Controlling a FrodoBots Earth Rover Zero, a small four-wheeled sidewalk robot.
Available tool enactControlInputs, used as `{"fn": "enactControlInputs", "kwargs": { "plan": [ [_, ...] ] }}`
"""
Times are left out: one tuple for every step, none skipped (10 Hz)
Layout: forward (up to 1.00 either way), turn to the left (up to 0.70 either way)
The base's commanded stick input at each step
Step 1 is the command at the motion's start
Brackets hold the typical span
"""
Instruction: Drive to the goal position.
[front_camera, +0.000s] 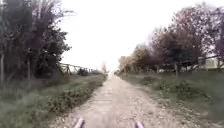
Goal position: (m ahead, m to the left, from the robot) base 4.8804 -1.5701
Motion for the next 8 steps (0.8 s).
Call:
{"fn": "enactControlInputs", "kwargs": {
  "plan": [
    [0.7,0.0],
    [0.7,0.0],
    [0.7,0.0],
    [0.7,0.0],
    [0.7,0.0],
    [0.7,0.0],
    [0.7,0.0],
    [0.7,0.0]
  ]
}}
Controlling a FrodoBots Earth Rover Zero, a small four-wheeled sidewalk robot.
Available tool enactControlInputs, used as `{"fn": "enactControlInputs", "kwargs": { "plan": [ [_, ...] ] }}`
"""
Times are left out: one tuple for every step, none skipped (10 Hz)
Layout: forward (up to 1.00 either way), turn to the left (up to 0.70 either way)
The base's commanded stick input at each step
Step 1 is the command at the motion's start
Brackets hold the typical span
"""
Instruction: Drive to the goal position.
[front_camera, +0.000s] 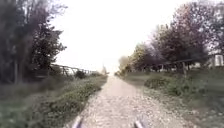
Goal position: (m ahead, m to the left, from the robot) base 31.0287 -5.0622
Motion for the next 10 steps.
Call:
{"fn": "enactControlInputs", "kwargs": {
  "plan": [
    [0.7,0.0],
    [0.7,0.0],
    [0.7,0.0],
    [0.7,0.0],
    [0.7,0.0],
    [0.7,0.0],
    [0.7,0.0],
    [0.7,0.0],
    [0.7,0.0],
    [0.7,0.0]
  ]
}}
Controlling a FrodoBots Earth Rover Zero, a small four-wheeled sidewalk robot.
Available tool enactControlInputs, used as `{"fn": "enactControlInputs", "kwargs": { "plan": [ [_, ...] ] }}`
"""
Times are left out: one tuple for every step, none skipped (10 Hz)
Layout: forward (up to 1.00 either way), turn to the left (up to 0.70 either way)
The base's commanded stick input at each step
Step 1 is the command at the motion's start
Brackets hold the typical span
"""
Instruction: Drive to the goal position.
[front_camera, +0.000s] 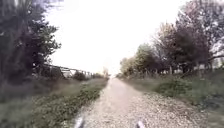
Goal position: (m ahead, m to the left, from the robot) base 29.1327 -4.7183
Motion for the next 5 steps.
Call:
{"fn": "enactControlInputs", "kwargs": {
  "plan": [
    [0.7,0.0],
    [0.7,0.0],
    [0.7,-0.03],
    [0.7,-0.1],
    [0.7,-0.34]
  ]
}}
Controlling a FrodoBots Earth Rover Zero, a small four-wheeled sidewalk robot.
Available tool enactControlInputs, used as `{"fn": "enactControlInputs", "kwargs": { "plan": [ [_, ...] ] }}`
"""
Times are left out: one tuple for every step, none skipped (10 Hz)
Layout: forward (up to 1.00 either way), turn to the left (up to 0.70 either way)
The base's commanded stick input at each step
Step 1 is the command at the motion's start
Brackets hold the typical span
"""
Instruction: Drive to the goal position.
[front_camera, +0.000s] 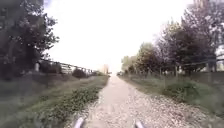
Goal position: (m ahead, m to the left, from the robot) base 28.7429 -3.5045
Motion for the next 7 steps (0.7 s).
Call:
{"fn": "enactControlInputs", "kwargs": {
  "plan": [
    [0.7,0.0],
    [0.7,0.0],
    [0.7,0.0],
    [0.7,0.0],
    [0.7,0.0],
    [0.7,0.0],
    [0.7,0.0]
  ]
}}
